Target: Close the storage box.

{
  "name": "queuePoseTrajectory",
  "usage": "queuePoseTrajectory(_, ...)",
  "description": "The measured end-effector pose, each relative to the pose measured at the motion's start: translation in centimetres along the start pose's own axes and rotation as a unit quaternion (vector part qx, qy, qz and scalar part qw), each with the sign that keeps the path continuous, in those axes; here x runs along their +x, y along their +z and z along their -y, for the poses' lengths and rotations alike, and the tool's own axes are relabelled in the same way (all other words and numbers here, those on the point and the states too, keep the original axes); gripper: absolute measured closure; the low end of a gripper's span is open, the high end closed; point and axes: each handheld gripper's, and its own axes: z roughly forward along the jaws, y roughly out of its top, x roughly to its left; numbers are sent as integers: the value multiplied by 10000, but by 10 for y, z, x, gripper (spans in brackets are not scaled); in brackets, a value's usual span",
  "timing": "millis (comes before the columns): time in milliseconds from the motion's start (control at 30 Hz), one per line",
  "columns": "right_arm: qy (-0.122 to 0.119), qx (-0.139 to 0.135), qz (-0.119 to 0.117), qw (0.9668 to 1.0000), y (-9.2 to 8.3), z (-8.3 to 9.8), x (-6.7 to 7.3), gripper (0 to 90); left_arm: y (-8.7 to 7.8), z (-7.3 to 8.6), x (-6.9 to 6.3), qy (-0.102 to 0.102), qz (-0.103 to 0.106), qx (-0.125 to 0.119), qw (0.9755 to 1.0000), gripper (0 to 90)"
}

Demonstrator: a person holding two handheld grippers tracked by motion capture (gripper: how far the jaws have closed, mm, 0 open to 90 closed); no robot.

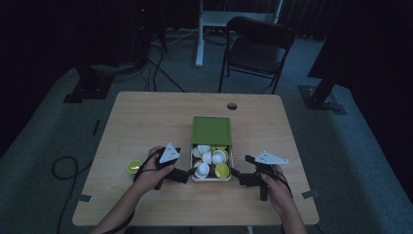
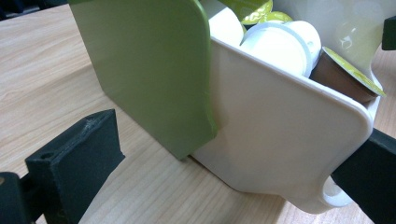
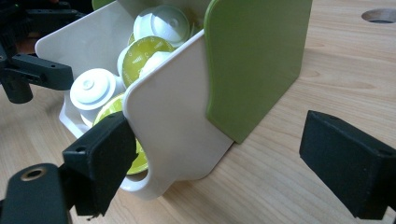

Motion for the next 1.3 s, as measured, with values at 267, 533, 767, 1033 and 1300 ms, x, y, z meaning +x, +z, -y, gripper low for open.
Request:
queuePoseTrajectory(267, -16, 4, 41, 10000, 3, -5, 0, 107, 1, -4, 5, -5, -159, -17, 9999, 8)
queuePoseTrajectory(533, 50, -2, 78, 10000, 6, -6, -3, 107, 4, -7, 8, 12, -160, -10, 9999, 9)
queuePoseTrajectory(767, 47, -14, 108, 9999, 9, -8, -4, 107, 7, -9, 12, -37, -205, -39, 9998, 9)
queuePoseTrajectory(1033, 9, -16, 162, 9999, 13, -12, -7, 107, 11, -11, 17, -103, -245, -30, 9996, 8)
queuePoseTrajectory(1300, 84, -28, 164, 9998, 16, -13, -10, 107, 14, -13, 21, -128, -287, -19, 9995, 9)
